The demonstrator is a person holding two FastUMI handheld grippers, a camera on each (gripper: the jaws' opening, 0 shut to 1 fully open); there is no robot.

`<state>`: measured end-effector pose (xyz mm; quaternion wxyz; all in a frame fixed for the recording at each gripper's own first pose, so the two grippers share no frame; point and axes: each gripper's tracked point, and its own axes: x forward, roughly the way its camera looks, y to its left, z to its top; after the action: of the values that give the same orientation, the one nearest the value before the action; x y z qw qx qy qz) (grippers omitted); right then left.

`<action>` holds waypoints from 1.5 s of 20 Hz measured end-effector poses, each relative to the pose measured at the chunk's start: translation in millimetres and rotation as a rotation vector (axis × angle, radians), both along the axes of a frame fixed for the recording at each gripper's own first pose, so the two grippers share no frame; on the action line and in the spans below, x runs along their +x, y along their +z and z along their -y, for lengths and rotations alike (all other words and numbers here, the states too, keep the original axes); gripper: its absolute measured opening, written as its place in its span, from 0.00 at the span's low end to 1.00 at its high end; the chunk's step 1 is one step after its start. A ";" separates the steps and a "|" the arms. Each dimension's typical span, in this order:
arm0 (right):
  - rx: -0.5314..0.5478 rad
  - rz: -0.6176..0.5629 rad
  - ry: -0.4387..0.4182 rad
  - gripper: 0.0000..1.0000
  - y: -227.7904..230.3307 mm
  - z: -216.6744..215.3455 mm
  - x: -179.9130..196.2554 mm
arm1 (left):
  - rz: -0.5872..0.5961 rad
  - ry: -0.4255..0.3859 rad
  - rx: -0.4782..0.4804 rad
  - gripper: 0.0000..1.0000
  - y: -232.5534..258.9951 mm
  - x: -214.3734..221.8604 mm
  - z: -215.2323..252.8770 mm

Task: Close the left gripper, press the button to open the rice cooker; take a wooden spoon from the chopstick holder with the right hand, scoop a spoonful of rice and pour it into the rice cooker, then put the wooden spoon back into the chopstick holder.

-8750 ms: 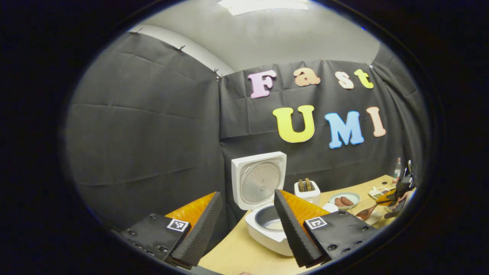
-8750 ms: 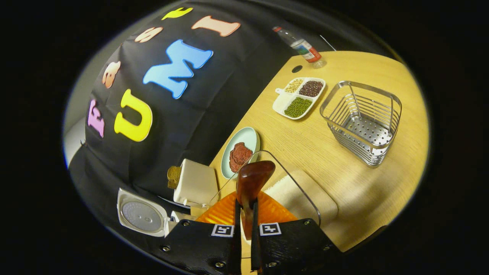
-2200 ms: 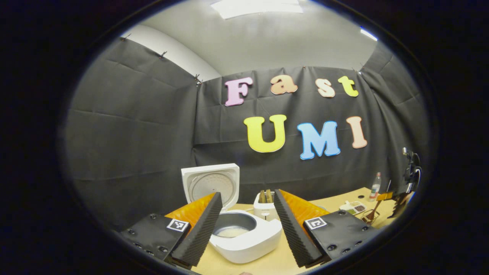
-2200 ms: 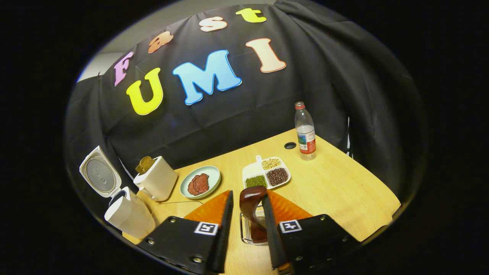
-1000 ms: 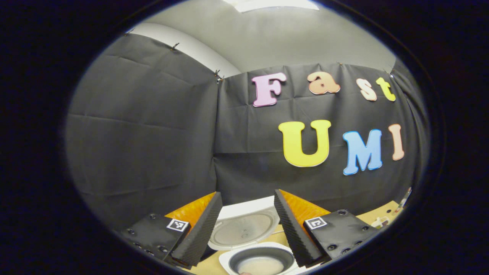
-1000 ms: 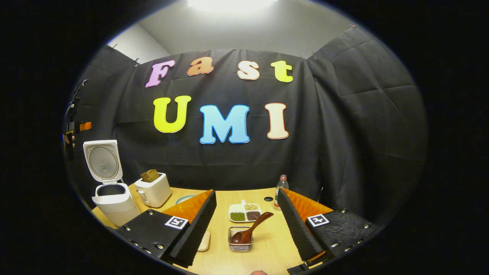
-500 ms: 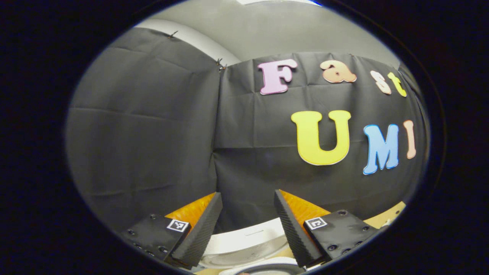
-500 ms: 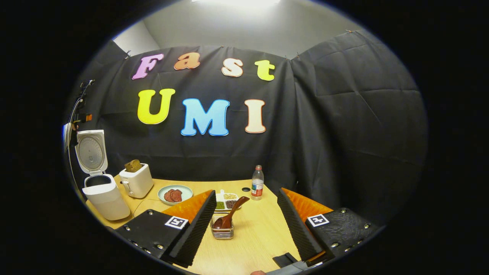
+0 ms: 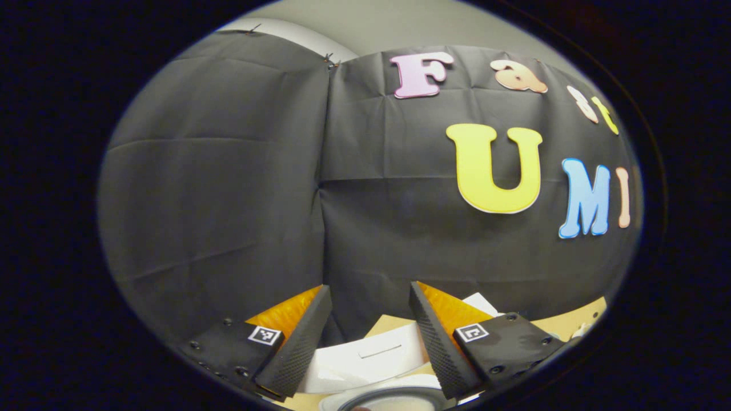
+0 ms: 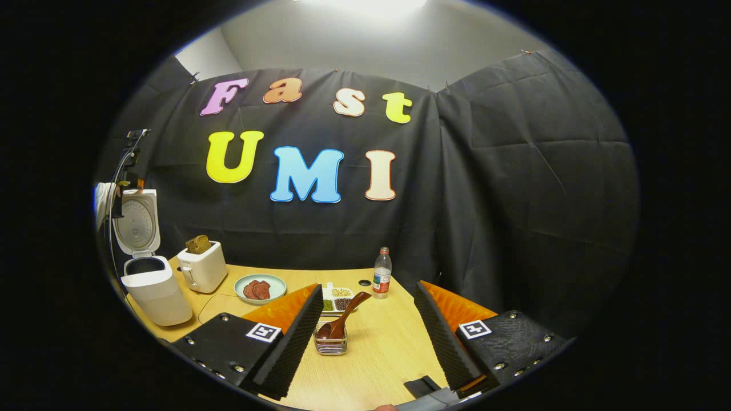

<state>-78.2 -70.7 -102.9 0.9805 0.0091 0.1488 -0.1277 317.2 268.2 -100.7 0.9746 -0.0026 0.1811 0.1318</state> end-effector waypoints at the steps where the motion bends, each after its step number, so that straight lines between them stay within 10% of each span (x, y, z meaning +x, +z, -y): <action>1: 0.008 0.008 0.004 0.98 2.9 0.2 3.0 | 0.005 -0.007 0.007 0.96 1.4 -4.3 5.4; 30: 0.039 0.018 0.246 0.98 -10.5 9.0 52.9 | -0.105 -0.039 -0.053 0.98 -141.5 -198.9 140.7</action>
<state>-25.3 -79.7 -113.4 0.9897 0.0110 0.1424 -0.0035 118.3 127.5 -242.2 0.9657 -0.0181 0.2355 0.1080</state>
